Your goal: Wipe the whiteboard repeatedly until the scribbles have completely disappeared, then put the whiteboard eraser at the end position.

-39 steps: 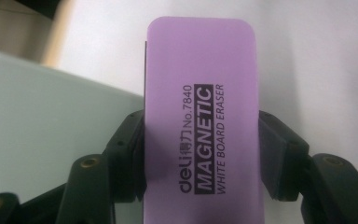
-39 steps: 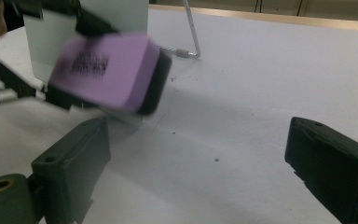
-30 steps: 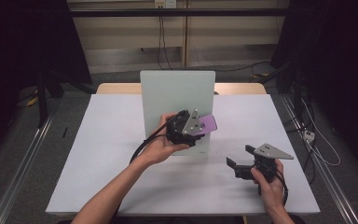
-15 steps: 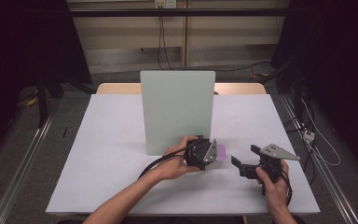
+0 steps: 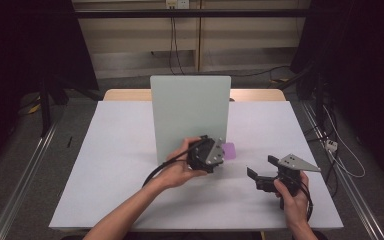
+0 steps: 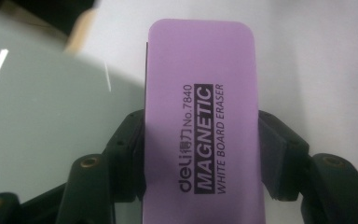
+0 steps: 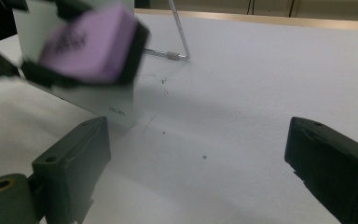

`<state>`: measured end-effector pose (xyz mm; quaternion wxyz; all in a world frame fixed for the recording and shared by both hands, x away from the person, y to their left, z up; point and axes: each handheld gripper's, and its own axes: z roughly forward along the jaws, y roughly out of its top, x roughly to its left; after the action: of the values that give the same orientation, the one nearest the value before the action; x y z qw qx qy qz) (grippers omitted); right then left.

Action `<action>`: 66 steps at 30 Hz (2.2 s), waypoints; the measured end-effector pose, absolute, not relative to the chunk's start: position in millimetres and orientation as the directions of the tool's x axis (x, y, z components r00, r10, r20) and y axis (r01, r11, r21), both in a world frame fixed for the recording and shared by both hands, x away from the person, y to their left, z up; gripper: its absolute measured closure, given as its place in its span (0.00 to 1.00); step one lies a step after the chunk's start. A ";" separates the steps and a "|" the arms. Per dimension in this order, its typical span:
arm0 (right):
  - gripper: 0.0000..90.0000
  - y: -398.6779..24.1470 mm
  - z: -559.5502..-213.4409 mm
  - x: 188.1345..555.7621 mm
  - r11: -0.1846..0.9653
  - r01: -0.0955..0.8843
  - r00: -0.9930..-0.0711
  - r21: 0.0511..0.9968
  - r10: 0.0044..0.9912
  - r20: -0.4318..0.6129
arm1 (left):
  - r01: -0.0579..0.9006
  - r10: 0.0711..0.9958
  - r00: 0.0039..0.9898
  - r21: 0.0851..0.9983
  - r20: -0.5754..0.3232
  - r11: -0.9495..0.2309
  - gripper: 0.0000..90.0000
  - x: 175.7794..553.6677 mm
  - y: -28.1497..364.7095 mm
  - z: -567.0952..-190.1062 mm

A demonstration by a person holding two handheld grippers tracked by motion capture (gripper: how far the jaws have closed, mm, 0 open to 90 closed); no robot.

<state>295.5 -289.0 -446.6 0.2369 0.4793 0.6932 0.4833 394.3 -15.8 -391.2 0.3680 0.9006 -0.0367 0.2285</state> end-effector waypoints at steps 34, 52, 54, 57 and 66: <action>0.07 -283.3 -447.6 296.8 0.088 0.441 -0.443 0.893 0.887 0.132 | -0.068 0.144 0.958 0.683 0.249 -0.727 0.46 371.5 43.1 -406.5; 0.07 -278.7 -448.5 299.2 0.100 0.447 -0.462 0.889 0.877 0.133 | 0.122 0.212 0.977 0.716 0.037 -0.688 0.46 367.2 79.3 -406.0; 0.07 -277.6 -448.5 300.1 0.097 0.449 -0.462 0.888 0.876 0.137 | 0.127 0.205 0.979 0.716 0.023 -0.687 0.46 366.6 80.7 -406.3; 0.07 -276.1 -449.3 302.1 0.102 0.451 -0.464 0.887 0.875 0.135 | 0.141 0.205 0.979 0.707 0.006 -0.694 0.46 365.7 82.4 -407.0; 0.07 -275.3 -450.3 303.4 0.103 0.453 -0.478 0.886 0.867 0.143 | 0.162 0.193 0.981 0.680 -0.031 -0.715 0.46 360.0 77.8 -408.4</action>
<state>303.4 -275.3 -450.3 0.2143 0.4639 0.7110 0.4830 360.0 77.8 -408.4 0.3652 0.9257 0.0958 0.0209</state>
